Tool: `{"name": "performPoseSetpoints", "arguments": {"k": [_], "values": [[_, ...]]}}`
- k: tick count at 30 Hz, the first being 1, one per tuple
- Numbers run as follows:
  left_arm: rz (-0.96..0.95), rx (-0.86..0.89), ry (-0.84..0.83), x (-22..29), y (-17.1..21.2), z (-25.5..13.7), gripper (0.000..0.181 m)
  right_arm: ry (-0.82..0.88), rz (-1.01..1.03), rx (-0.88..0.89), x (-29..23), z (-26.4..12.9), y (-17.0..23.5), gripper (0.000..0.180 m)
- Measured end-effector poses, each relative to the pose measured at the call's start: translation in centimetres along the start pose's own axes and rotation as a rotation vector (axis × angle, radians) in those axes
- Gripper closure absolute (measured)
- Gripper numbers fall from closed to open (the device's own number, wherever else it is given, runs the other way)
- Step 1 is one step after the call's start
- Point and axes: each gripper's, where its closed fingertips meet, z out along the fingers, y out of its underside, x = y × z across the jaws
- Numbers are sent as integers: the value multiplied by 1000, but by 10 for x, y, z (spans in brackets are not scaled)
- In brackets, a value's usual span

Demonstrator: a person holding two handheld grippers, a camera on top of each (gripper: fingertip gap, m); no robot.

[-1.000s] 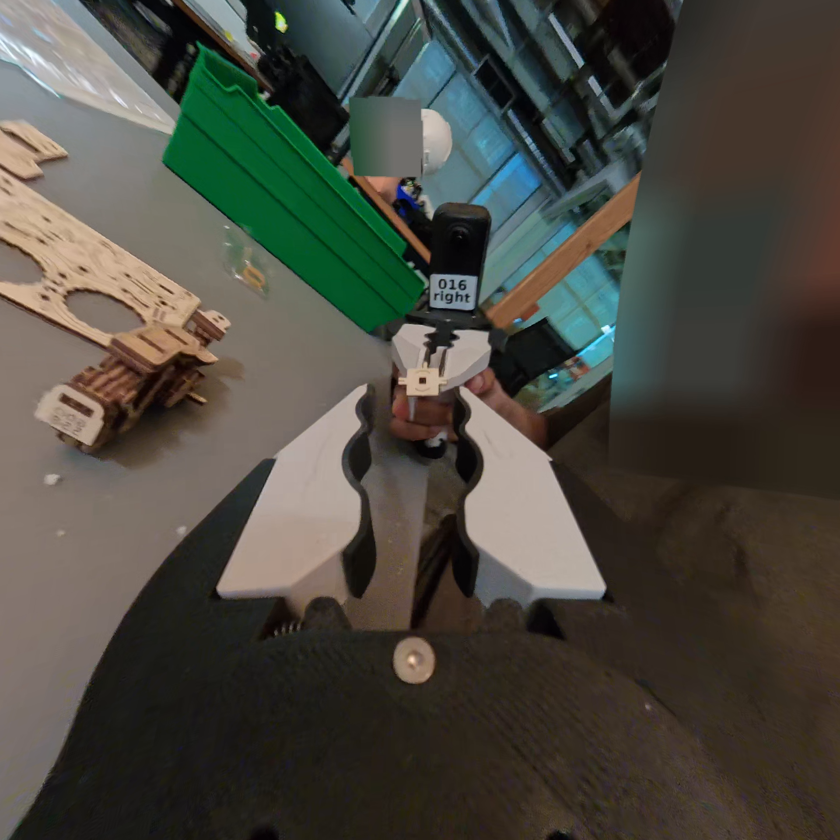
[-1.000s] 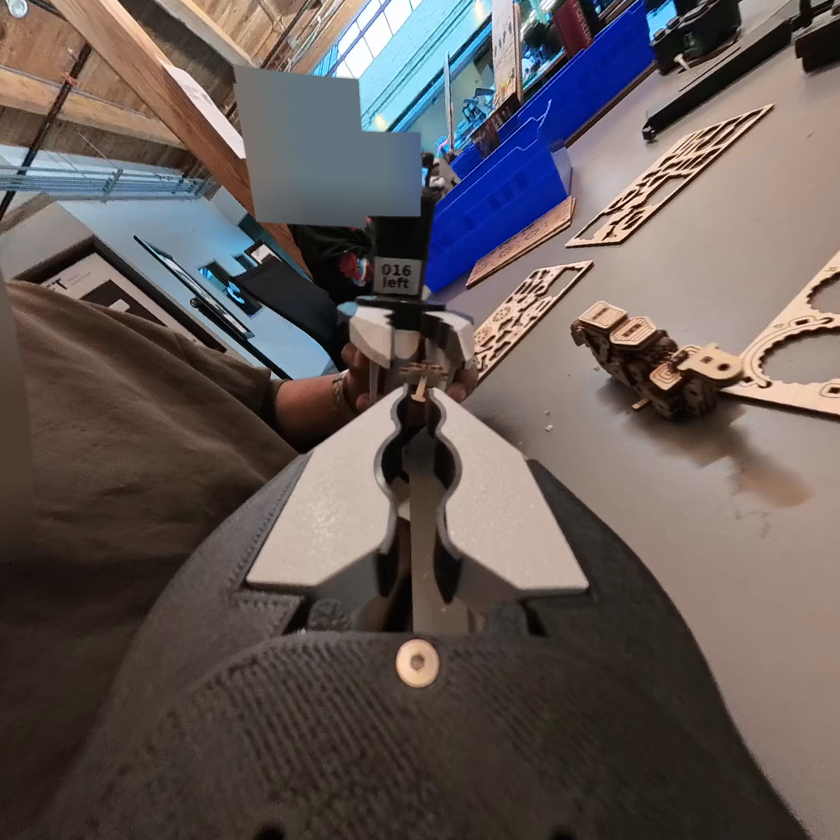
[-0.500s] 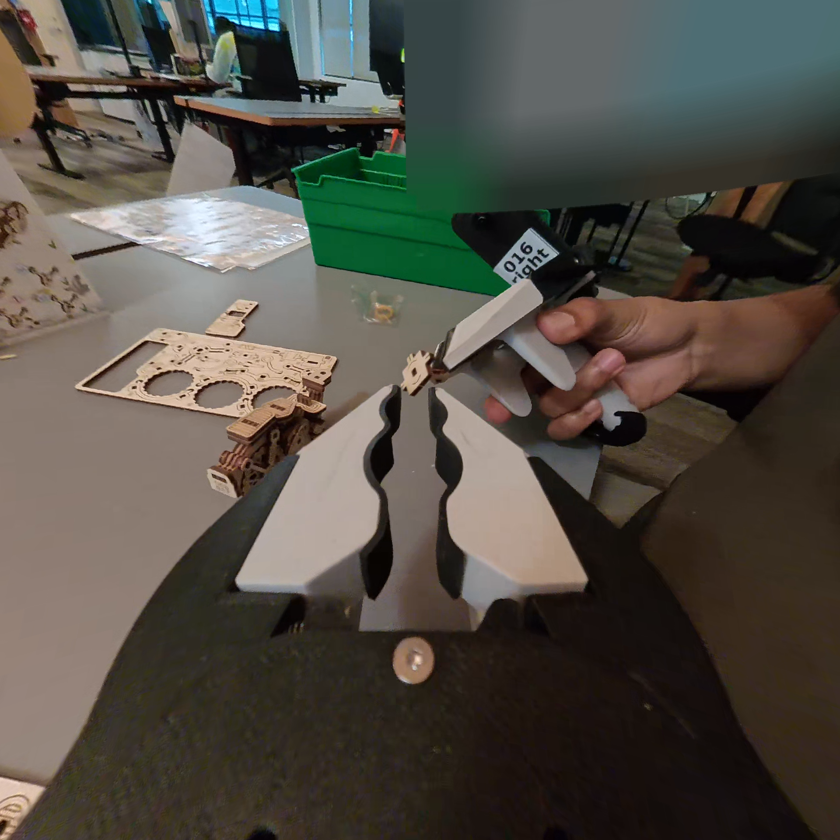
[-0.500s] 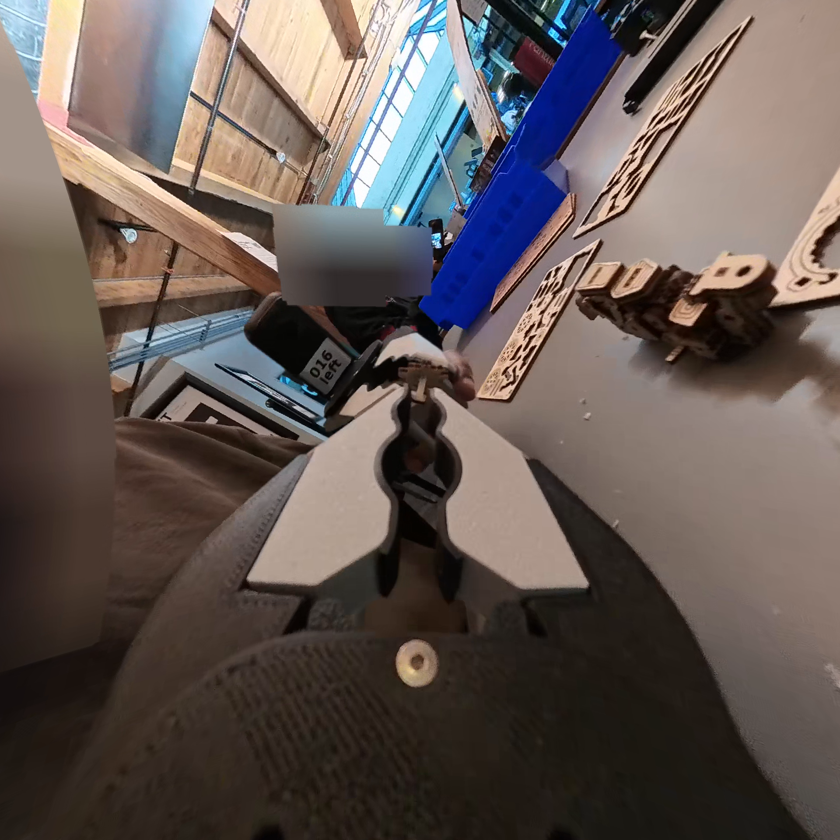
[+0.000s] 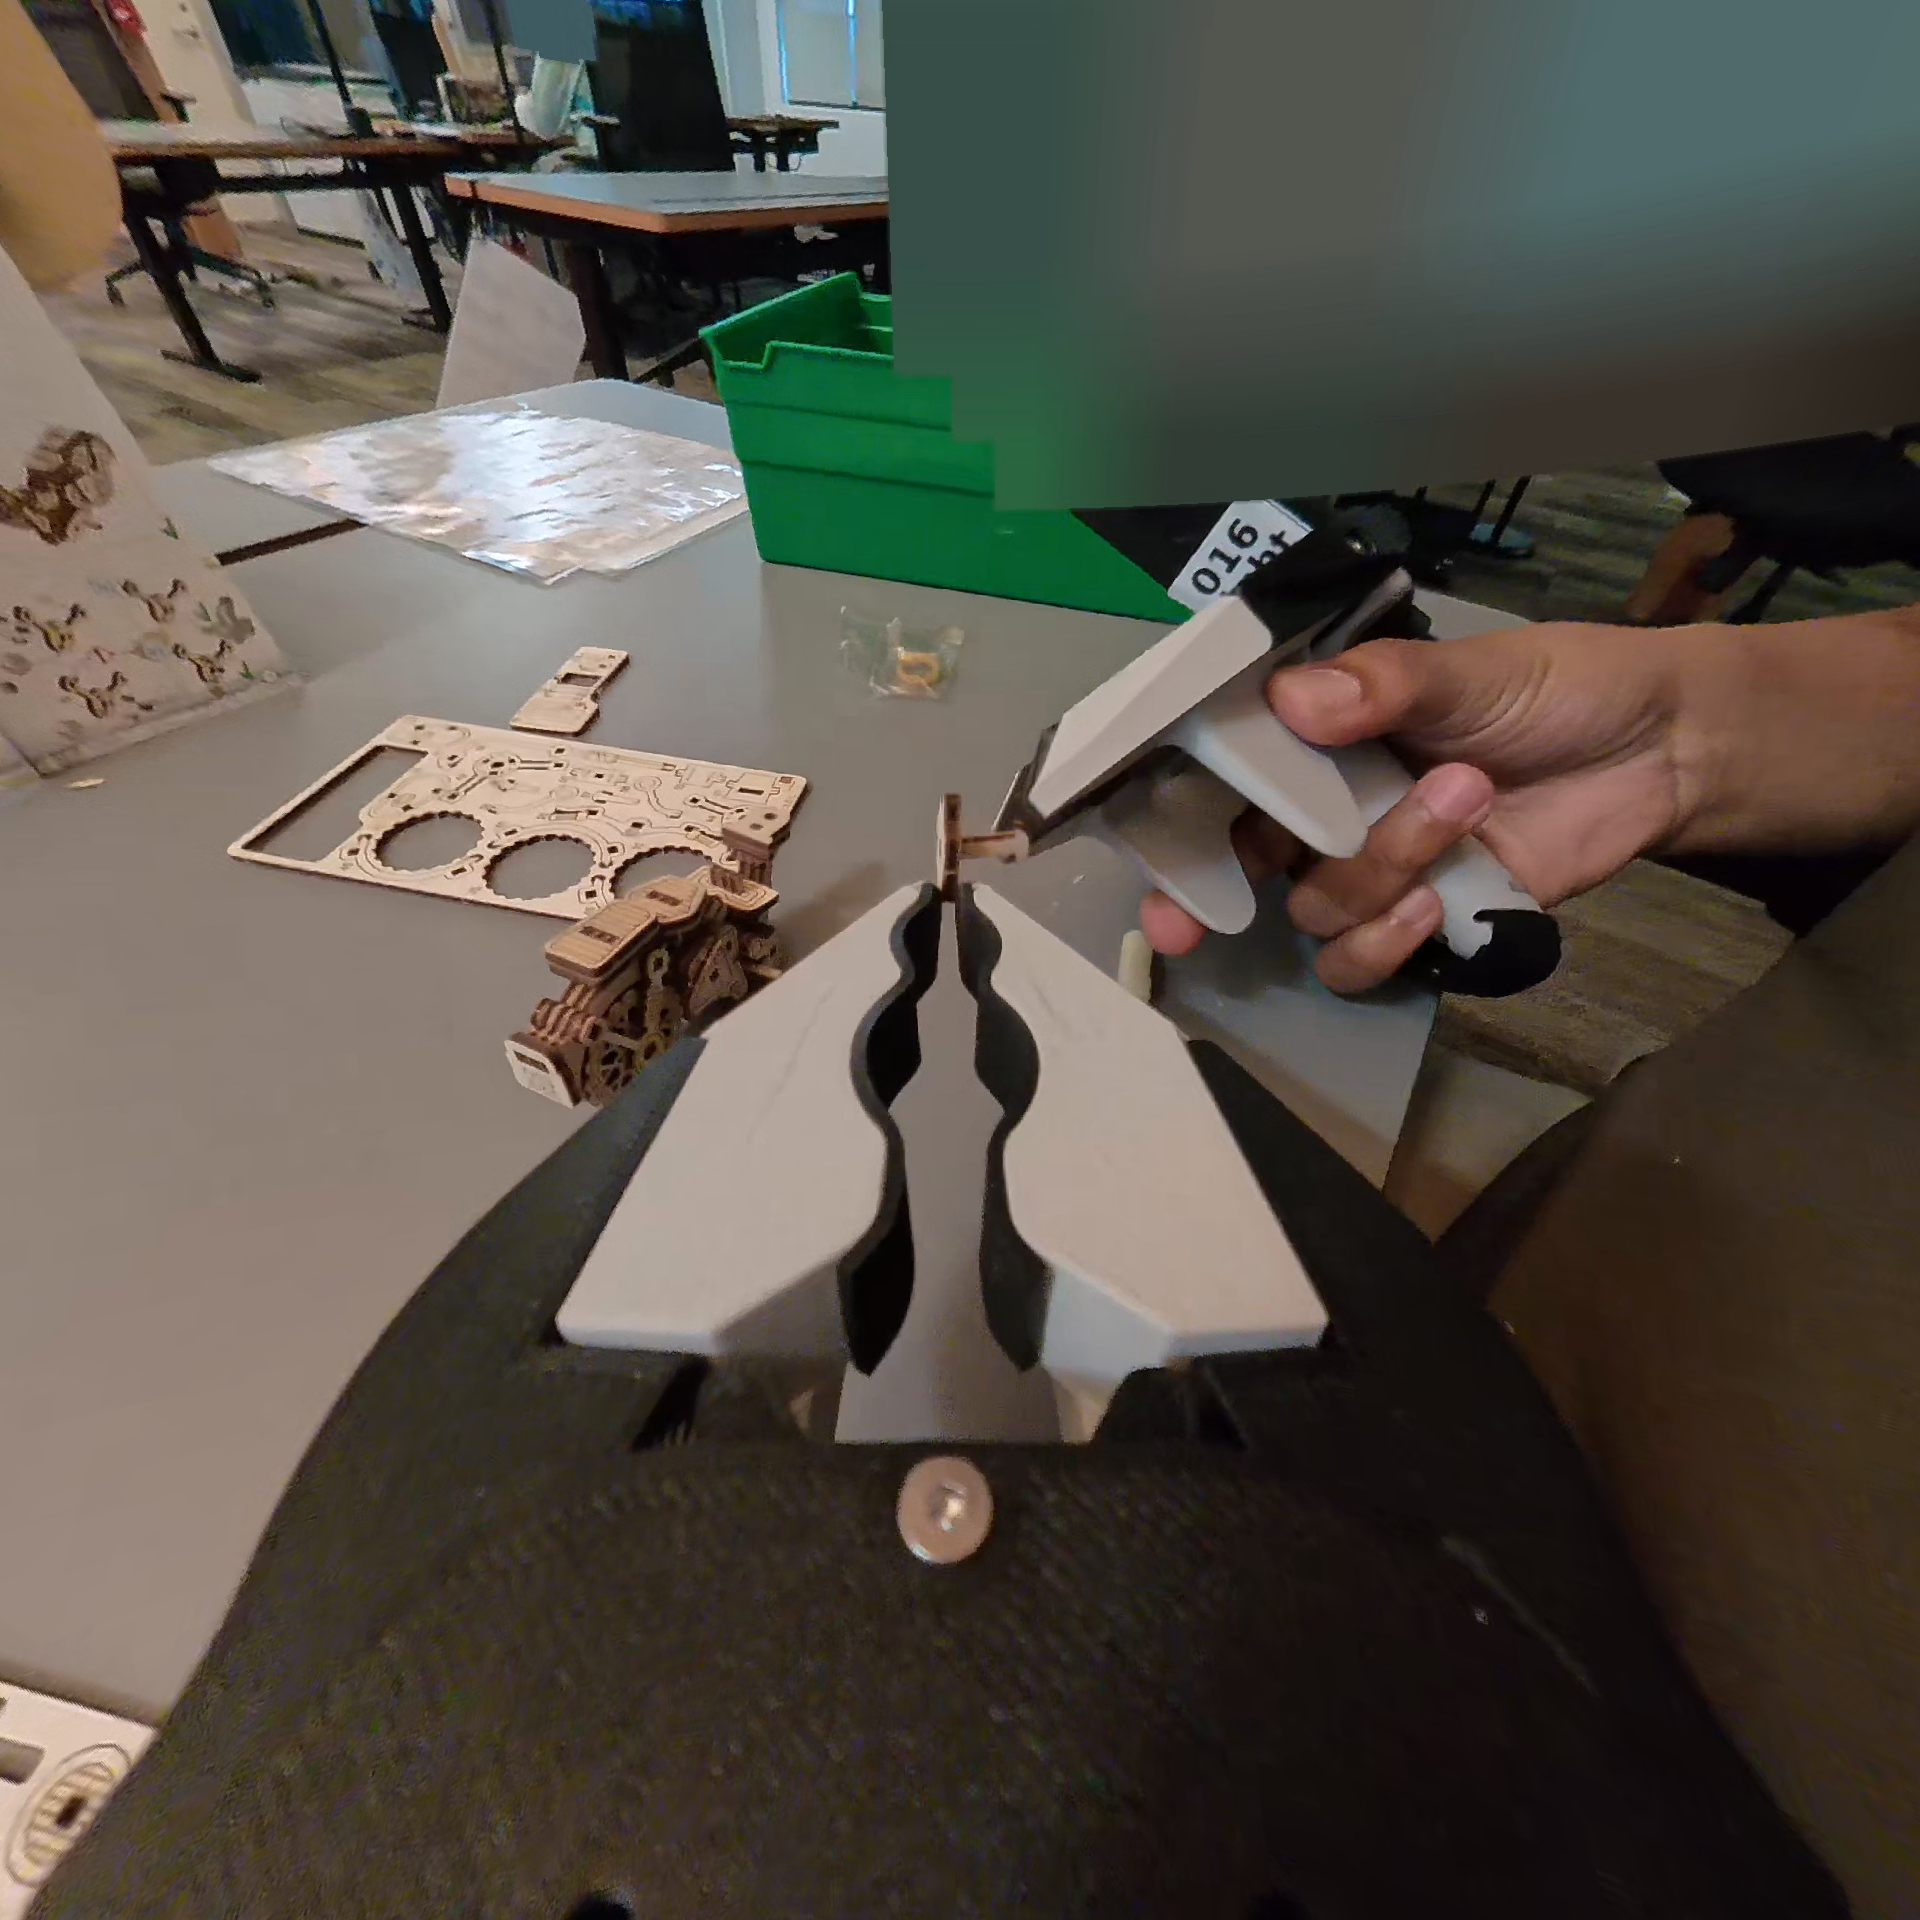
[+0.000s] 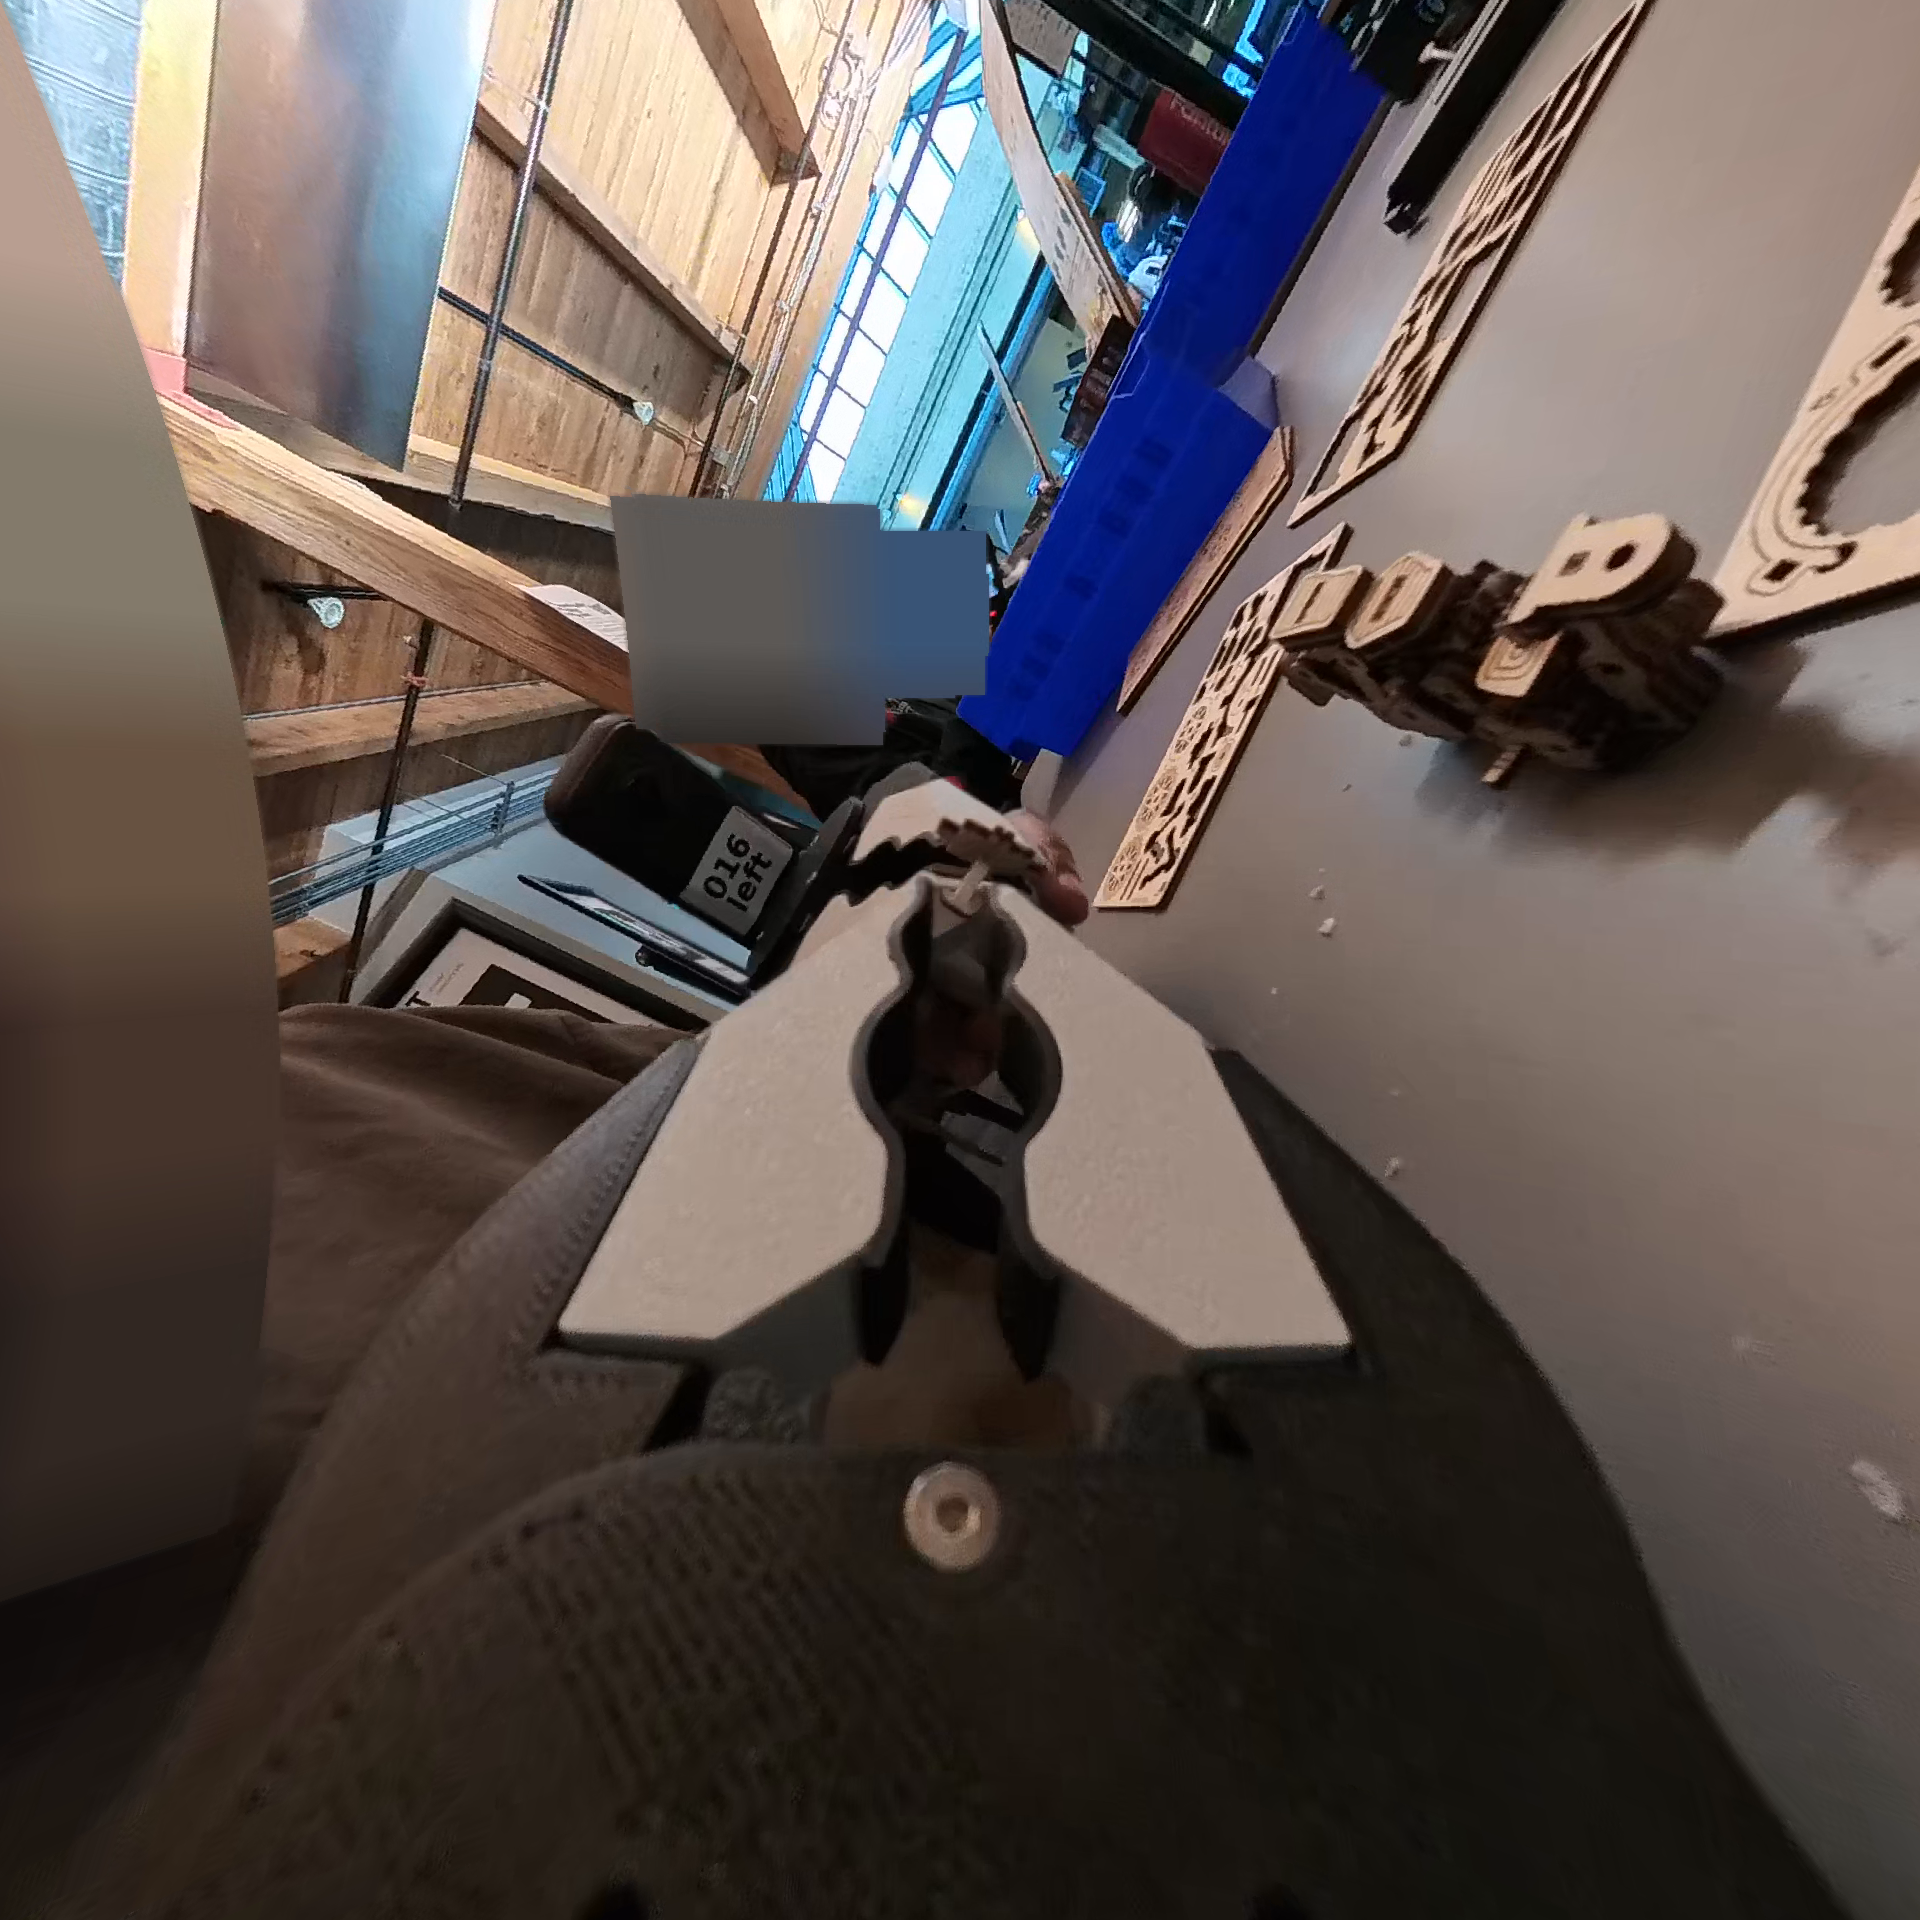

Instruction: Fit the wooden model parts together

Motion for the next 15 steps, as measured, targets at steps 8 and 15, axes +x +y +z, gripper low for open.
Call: {"name": "performPoseSetpoints", "arguments": {"k": [8,15], "values": [[-294,-11,-13,-22,7,1,181,186,-297,-108,16,-5,1,162],[-364,-62,-65,-26,17,7,181,504,-902,-111,14,0,-17,179]]}}
